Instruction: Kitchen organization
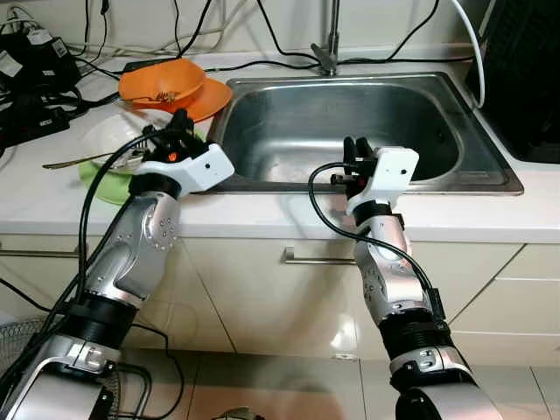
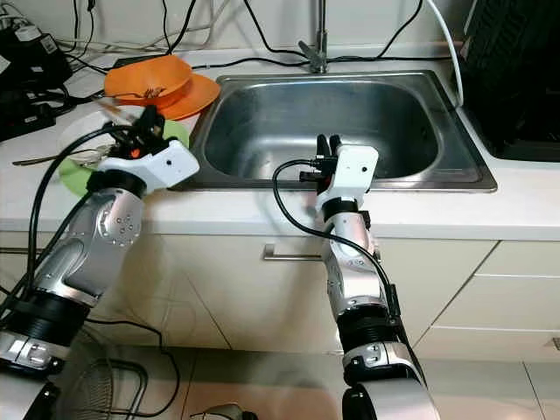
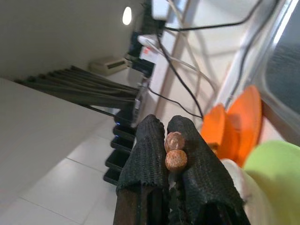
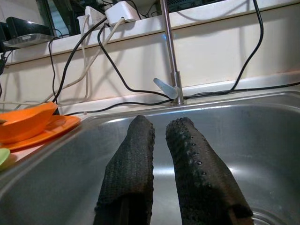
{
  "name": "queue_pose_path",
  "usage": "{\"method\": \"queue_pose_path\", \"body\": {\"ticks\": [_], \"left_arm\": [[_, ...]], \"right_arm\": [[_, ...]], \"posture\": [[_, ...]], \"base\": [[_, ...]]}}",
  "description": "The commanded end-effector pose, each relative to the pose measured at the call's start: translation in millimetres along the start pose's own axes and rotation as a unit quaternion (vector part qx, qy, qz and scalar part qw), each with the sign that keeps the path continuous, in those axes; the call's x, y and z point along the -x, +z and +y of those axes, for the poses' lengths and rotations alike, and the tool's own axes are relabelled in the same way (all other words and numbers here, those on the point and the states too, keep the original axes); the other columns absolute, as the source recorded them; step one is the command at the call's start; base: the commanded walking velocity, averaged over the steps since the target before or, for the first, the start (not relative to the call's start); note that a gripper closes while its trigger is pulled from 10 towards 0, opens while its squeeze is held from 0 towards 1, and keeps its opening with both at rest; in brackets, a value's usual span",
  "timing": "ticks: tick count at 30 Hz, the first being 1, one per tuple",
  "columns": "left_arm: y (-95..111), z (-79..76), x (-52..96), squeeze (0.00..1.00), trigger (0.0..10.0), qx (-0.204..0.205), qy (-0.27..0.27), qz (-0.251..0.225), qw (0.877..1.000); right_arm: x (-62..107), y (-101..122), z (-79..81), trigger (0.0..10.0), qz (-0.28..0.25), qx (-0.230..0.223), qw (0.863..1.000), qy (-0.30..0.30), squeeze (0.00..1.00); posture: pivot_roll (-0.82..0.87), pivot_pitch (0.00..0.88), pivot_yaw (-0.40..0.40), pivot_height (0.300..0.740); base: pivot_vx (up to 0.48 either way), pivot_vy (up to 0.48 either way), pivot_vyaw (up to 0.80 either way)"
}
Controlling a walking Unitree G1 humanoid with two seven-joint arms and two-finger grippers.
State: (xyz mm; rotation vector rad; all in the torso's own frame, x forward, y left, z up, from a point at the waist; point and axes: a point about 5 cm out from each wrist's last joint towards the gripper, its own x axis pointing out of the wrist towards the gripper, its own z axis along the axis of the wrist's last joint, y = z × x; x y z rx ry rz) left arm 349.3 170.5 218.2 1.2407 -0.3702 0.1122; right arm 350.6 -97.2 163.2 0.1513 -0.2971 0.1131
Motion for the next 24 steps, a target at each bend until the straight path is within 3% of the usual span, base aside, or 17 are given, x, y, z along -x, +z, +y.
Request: {"method": "queue_pose_path", "body": {"ticks": [1,2,4,5,7,8,10,12,13,15,16,18,20,21,22,23,24], "left_arm": [[3,8.8,-3.5,0.00,0.0,-0.013,0.018,-0.010,1.000],[17,20.9,-6.8,0.00,0.0,-0.010,0.049,-0.050,0.997],[26,26.4,-7.9,0.00,0.0,0.000,0.062,-0.074,0.995],[34,31.5,-8.3,0.00,9.0,0.008,0.074,-0.099,0.992],[44,37.2,-8.7,0.00,9.0,0.016,0.089,-0.125,0.988],[55,42.4,-8.9,0.00,10.0,0.032,0.101,-0.151,0.983],[68,47.3,-9.3,0.00,10.0,0.065,0.108,-0.182,0.975],[81,44.9,-10.9,0.00,10.0,0.155,0.086,-0.202,0.963],[81,44.9,-10.9,0.00,10.0,0.155,0.086,-0.202,0.963],[90,39.8,-12.8,0.00,10.0,0.273,0.049,-0.204,0.939],[90,39.8,-12.8,0.00,10.0,0.273,0.049,-0.204,0.939],[98,32.7,-14.4,0.00,10.0,0.400,-0.005,-0.201,0.894],[105,28.7,-14.8,0.00,10.0,0.491,-0.043,-0.199,0.847],[105,28.7,-14.8,0.00,10.0,0.491,-0.043,-0.199,0.847],[106,28.3,-15.3,0.00,10.0,0.522,-0.052,-0.195,0.829],[106,28.5,-15.8,0.00,10.0,0.544,-0.056,-0.192,0.815],[105,29.3,-16.9,0.00,10.0,0.567,-0.056,-0.186,0.800]], "right_arm": [[-1.1,0,1.8,10.0,-0.001,-0.005,1.000,0.003,0.00],[-1.3,0,1.5,10.0,-0.001,-0.005,1.000,0.002,0.00],[-1.3,0,1.3,10.0,-0.001,-0.005,1.000,0.002,0.00],[-1.4,0,1.1,10.0,-0.001,-0.005,1.000,0.001,0.00],[-1.6,0,0.7,10.0,0.000,-0.005,1.000,0.001,0.00],[-1.8,-1,0.4,10.0,0.000,-0.004,1.000,0.000,0.00],[-2.2,-1,-0.4,10.0,0.001,-0.001,1.000,-0.001,0.00],[-2.9,-1,-1.0,10.0,0.002,0.002,1.000,-0.001,0.00],[-2.9,-1,-1.0,10.0,0.002,0.002,1.000,-0.001,0.00],[-3.5,0,-1.5,10.0,-0.001,0.009,1.000,0.000,0.00],[-3.5,0,-1.5,10.0,-0.001,0.009,1.000,0.000,0.00],[-4.0,2,-3.0,10.0,-0.007,0.034,0.999,-0.002,0.00],[-4.1,3,-3.1,10.0,-0.011,0.072,0.997,0.004,0.00],[-4.1,3,-3.1,10.0,-0.011,0.072,0.997,0.004,0.00],[-3.9,3,-2.1,10.0,-0.014,0.086,0.996,0.011,0.00],[-3.5,3,-1.2,10.0,-0.017,0.098,0.995,0.016,0.08],[-2.9,4,0.6,10.0,-0.022,0.109,0.993,0.026,1.00]], "posture": [[0.14,0.000,0.097,0.740],[0.14,0.000,0.096,0.740],[0.14,0.000,0.096,0.740],[0.14,0.000,0.096,0.740],[0.14,0.000,0.092,0.740],[0.14,0.000,0.092,0.740],[0.14,0.000,0.090,0.740],[0.14,0.000,0.089,0.740],[0.14,0.000,0.089,0.740],[0.13,0.000,0.090,0.740],[0.13,0.000,0.090,0.740],[0.13,0.000,0.090,0.740],[0.12,0.000,0.091,0.740],[0.12,0.000,0.091,0.740],[0.12,0.000,0.091,0.740],[0.12,0.000,0.090,0.740],[0.12,0.000,0.089,0.740]], "base": [[0.000,0.000,0.00],[0.000,0.000,0.00],[0.000,0.000,0.00],[0.000,0.000,0.00],[0.000,0.000,0.00],[0.000,0.000,0.00],[0.000,0.000,0.00],[0.000,0.000,0.00],[0.000,0.000,0.00],[0.000,0.000,0.00],[0.000,0.000,0.00],[0.000,0.000,0.00],[0.000,0.000,0.00],[0.000,0.000,0.00],[0.000,0.000,0.00],[0.000,0.000,0.00],[0.000,0.000,0.00]]}}
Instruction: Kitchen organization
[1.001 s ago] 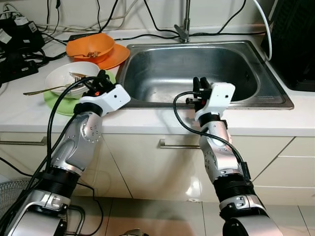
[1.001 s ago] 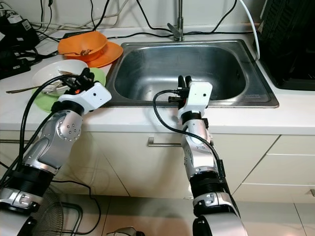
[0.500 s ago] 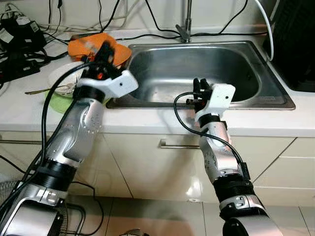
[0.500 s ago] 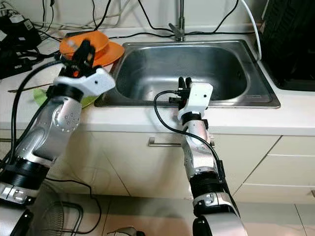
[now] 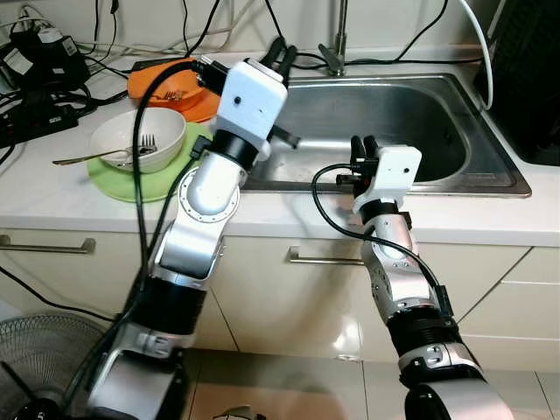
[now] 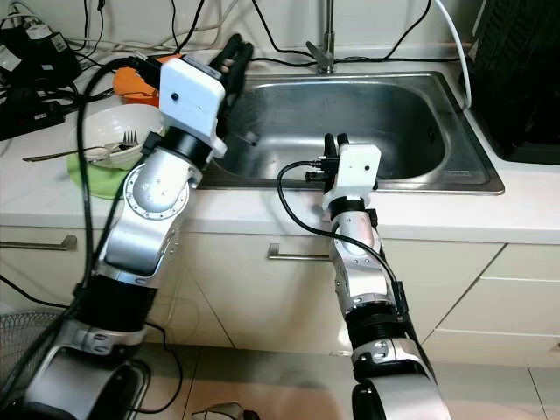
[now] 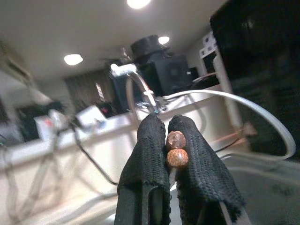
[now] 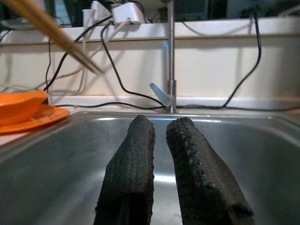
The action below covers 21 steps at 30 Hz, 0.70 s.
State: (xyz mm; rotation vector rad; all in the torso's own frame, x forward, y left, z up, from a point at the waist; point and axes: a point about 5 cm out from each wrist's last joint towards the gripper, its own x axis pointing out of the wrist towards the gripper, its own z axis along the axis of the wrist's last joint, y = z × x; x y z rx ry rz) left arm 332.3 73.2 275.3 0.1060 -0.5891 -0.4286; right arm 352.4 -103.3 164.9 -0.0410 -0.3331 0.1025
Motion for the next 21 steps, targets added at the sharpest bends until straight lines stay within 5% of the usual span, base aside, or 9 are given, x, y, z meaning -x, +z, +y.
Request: {"method": "queue_pose_path", "body": {"ticks": [1,6,9,21], "left_arm": [[2,10.0,-1.0,0.00,10.0,0.046,0.014,0.001,0.999],[1,18.4,-0.6,0.00,10.0,0.111,0.031,0.000,0.993],[2,25.7,0.5,0.00,10.0,0.184,0.041,-0.003,0.982],[1,39.7,8.5,0.00,10.0,0.291,0.048,0.001,0.956]], "right_arm": [[-0.9,4,7.7,10.0,-0.018,0.036,0.999,0.022,1.00],[0.2,8,14.2,10.0,-0.048,0.133,0.989,0.050,1.00],[0.9,13,22.6,10.0,-0.086,0.230,0.966,0.079,1.00],[1.4,15,26.3,10.0,-0.109,0.276,0.953,0.068,1.00]], "posture": [[0.13,0.000,0.089,0.740],[0.13,0.003,0.086,0.740],[0.13,0.011,0.082,0.740],[0.13,0.024,0.078,0.740]], "base": [[0.000,0.000,0.00],[0.000,0.000,0.00],[0.000,0.000,0.00],[0.000,0.000,0.00]]}}
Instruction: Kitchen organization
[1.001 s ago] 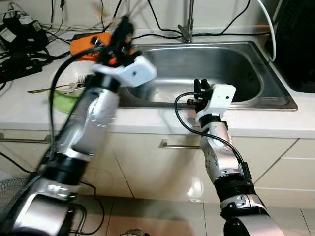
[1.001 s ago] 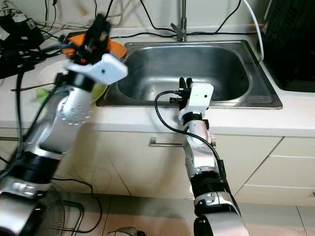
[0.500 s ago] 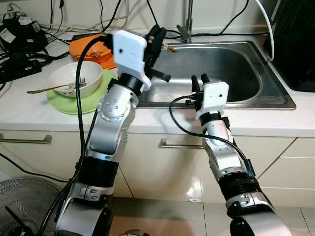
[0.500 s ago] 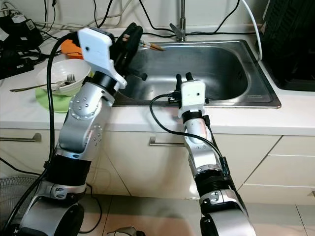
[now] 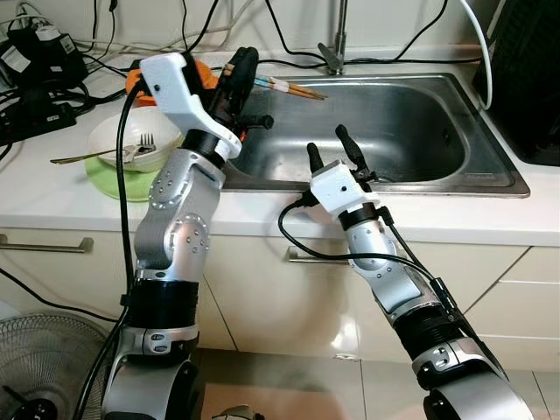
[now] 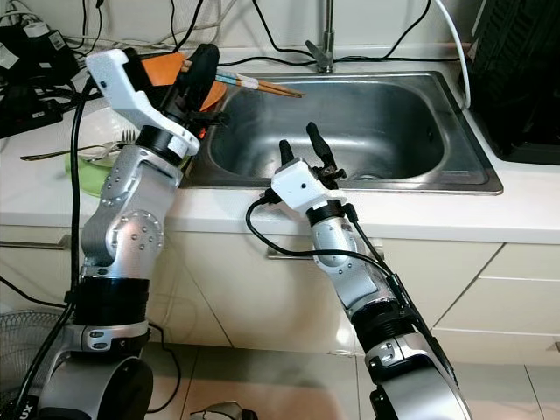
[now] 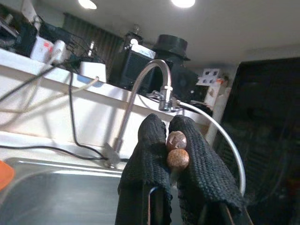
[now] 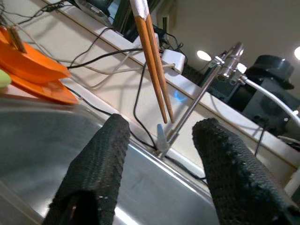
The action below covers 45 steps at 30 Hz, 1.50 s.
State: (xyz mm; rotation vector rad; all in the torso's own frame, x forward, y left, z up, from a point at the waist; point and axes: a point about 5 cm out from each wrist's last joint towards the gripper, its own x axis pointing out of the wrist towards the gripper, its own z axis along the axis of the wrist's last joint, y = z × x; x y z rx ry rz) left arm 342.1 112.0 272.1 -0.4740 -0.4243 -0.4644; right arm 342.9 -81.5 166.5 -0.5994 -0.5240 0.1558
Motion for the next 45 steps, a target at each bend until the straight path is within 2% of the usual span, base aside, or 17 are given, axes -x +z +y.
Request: {"method": "queue_pose_path", "body": {"ticks": [1,2,3,26,38,39,40,45], "left_arm": [[7,-3.1,-1.9,0.00,10.0,0.006,-0.015,-0.007,1.000],[6,-2.9,-0.5,0.00,10.0,0.011,-0.021,0.002,1.000],[5,-2.9,0.2,0.00,10.0,0.015,-0.024,0.007,1.000],[-24,-19.7,14.7,0.00,10.0,0.009,-0.103,0.119,0.987],[-29,-21.6,17.7,0.00,10.0,-0.011,-0.117,0.143,0.983],[-30,-21.5,17.6,0.00,10.0,-0.011,-0.117,0.144,0.983],[-30,-21.5,17.4,0.00,10.0,-0.011,-0.116,0.144,0.983],[-30,-21.2,17.3,0.00,10.0,-0.011,-0.114,0.145,0.983]], "right_arm": [[-6.5,9,-2.5,10.0,-0.022,0.010,1.000,-0.008,1.00],[-7.0,9,-3.2,10.0,-0.018,0.014,1.000,-0.013,0.55],[-7.3,8,-3.4,10.0,-0.018,0.015,1.000,-0.014,0.00],[-8.9,13,-0.8,10.0,-0.026,0.013,0.999,-0.025,0.00],[-10.9,14,-3.0,10.0,-0.026,0.001,0.999,-0.033,0.00],[-11.0,15,-3.0,1.6,-0.026,0.001,0.999,-0.033,0.00],[-10.9,15,-3.0,0.0,-0.027,0.001,0.999,-0.033,0.00],[-10.8,15,-2.7,0.0,-0.027,0.000,0.999,-0.031,0.00]], "posture": [[0.13,0.024,0.078,0.740],[0.13,0.021,0.079,0.740],[0.13,0.020,0.079,0.740],[0.12,0.001,0.083,0.740],[0.13,0.000,0.085,0.740],[0.13,0.000,0.086,0.740],[0.12,0.000,0.086,0.740],[0.12,0.000,0.087,0.740]], "base": [[0.000,0.000,0.00],[0.000,0.000,0.00],[0.000,0.000,0.00],[0.000,0.000,0.00],[0.000,0.000,0.00],[0.000,0.000,0.00],[0.000,0.000,0.00],[0.000,0.000,0.00]]}}
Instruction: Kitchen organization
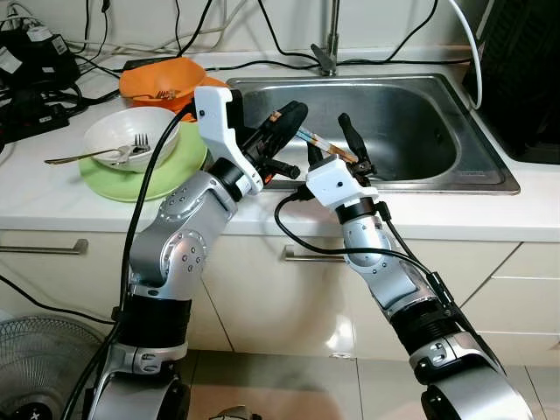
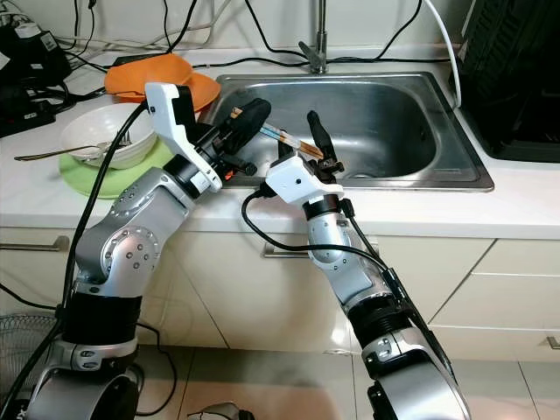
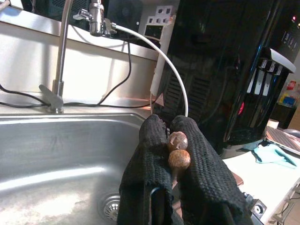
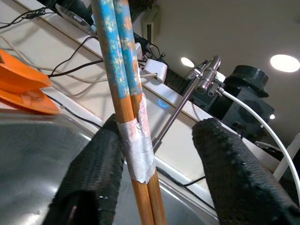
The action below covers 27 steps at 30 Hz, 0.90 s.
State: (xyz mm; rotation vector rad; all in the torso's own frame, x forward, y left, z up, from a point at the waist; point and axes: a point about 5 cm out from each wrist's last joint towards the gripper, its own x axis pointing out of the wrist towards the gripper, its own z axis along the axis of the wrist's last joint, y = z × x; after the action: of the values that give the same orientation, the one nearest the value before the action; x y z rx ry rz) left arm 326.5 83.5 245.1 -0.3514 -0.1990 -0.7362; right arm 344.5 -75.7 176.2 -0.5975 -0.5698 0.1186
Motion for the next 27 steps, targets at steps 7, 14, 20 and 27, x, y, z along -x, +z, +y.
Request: {"method": "queue_pose_path", "body": {"ticks": [7,14,20,27], "left_arm": [[5,1.8,0.6,0.00,10.0,-0.016,0.004,-0.004,1.000],[8,4.8,0.0,0.00,10.0,-0.022,0.016,-0.011,1.000],[9,7.3,0.2,0.00,10.0,-0.030,0.029,-0.017,0.999],[12,14.2,0.3,1.00,10.0,-0.028,0.055,-0.031,0.998]], "right_arm": [[-4.2,5,-2.4,0.0,-0.009,-0.010,1.000,-0.010,0.00],[-4.5,5,-3.0,0.0,-0.008,-0.011,1.000,-0.011,0.00],[-4.2,5,-3.2,0.0,-0.007,-0.012,1.000,-0.011,0.00],[-4.4,4,-3.5,0.0,-0.007,-0.014,1.000,-0.011,0.00]], "posture": [[0.13,0.004,0.087,0.740],[0.13,0.010,0.088,0.740],[0.13,0.015,0.089,0.740],[0.13,0.020,0.088,0.740]], "base": [[0.000,0.000,0.00],[0.000,0.000,0.00],[0.000,0.000,0.00],[0.000,0.000,0.00]]}}
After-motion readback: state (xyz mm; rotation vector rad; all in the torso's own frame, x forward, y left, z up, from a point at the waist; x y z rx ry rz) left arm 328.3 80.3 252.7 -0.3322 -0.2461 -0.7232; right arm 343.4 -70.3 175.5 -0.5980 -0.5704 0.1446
